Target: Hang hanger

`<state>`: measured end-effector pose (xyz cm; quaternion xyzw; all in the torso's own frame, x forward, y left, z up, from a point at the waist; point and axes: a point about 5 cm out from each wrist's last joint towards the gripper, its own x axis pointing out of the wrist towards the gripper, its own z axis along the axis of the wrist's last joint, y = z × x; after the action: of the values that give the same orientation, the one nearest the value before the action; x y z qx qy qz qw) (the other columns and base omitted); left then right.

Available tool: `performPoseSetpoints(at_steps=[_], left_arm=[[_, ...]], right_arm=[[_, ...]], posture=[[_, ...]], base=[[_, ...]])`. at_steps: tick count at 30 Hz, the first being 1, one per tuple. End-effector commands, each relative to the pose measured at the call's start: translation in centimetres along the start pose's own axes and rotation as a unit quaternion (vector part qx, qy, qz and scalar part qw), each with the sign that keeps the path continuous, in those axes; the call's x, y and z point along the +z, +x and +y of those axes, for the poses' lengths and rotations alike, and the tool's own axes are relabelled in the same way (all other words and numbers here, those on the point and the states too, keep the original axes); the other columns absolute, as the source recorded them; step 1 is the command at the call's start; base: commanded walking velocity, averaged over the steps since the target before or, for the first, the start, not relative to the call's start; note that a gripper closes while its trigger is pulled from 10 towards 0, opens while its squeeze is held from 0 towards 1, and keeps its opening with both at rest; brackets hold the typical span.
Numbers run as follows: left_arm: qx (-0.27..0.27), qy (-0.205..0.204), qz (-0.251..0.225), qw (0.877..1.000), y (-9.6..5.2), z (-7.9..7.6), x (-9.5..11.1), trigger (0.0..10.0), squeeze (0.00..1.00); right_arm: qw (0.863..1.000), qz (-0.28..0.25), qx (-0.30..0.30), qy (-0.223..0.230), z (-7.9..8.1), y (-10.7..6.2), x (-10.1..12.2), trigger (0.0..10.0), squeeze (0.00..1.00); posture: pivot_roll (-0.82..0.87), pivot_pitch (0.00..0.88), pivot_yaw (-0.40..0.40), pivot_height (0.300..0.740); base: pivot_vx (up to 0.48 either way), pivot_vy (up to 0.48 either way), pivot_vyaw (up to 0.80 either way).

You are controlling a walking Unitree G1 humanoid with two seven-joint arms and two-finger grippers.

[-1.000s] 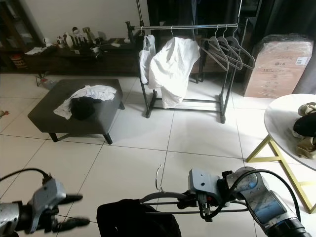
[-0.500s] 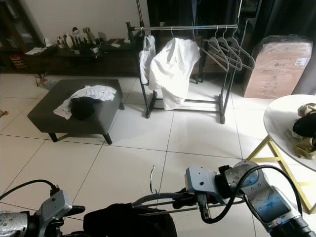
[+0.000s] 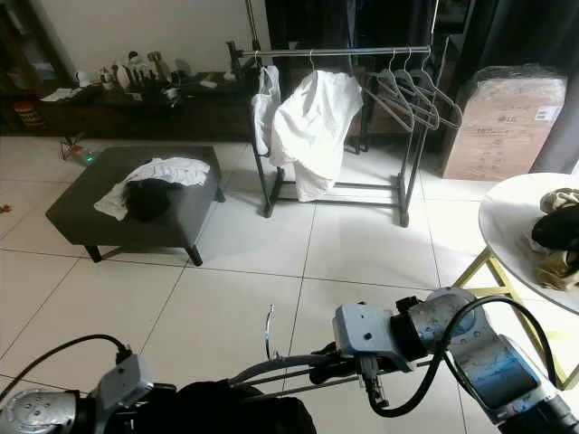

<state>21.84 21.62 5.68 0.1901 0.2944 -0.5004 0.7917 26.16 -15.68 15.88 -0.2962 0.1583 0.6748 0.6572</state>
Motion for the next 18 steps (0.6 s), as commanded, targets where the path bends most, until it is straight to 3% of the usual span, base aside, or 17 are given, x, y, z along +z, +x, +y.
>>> performPoseSetpoints(at_steps=[1,18], left_arm=[[0.001,0.008,0.016,1.000,0.2,0.2,-0.4,10.0,0.00],[0.029,0.016,0.042,0.999,1.4,0.3,-2.5,10.0,0.00]], right_arm=[[0.999,-0.032,-0.006,-0.039,-0.3,-0.5,2.1,0.0,0.00],[0.998,-0.032,-0.009,-0.057,-0.3,-1.3,3.3,0.0,0.00]], posture=[[-0.12,0.103,0.061,0.740],[-0.13,0.105,0.055,0.740]], base=[[0.000,0.000,0.00],[0.000,0.000,0.00]])
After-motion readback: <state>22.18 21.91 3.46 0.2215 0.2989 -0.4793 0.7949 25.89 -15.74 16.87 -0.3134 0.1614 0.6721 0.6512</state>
